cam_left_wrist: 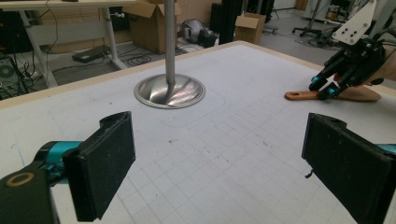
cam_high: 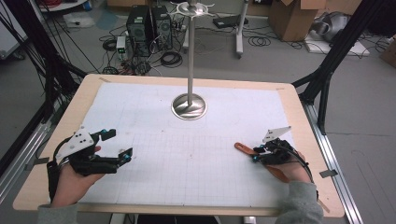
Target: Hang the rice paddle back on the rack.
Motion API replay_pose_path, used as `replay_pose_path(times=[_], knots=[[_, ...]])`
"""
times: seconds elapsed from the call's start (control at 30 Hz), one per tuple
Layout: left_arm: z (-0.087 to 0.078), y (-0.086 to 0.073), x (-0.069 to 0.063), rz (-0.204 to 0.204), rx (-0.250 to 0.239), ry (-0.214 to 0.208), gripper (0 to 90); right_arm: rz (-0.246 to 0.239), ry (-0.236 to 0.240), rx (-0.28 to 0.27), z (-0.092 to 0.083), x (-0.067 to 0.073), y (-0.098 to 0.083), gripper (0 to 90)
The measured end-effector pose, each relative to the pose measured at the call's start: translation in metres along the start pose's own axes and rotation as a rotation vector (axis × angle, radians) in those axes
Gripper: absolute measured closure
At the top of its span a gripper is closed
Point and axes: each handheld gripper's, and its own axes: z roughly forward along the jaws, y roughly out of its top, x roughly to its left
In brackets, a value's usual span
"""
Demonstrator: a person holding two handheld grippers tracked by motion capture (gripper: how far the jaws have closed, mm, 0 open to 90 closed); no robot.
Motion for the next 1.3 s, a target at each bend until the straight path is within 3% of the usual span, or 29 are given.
replay_pose_path(times=[0.23,0.73,1.3], knots=[[0.000,0.001,-0.001,0.006,0.003,-0.003,9.9,0.018,-0.013,-0.001,-0.003,0.000,0.000,64.8],[0.002,0.003,-0.004,0.011,0.003,-0.009,9.9,0.025,-0.024,-0.162,-0.032,0.006,0.006,64.8],[0.001,0.003,-0.003,0.009,0.000,-0.007,9.9,0.037,-0.021,-0.280,-0.051,0.011,0.010,64.8]])
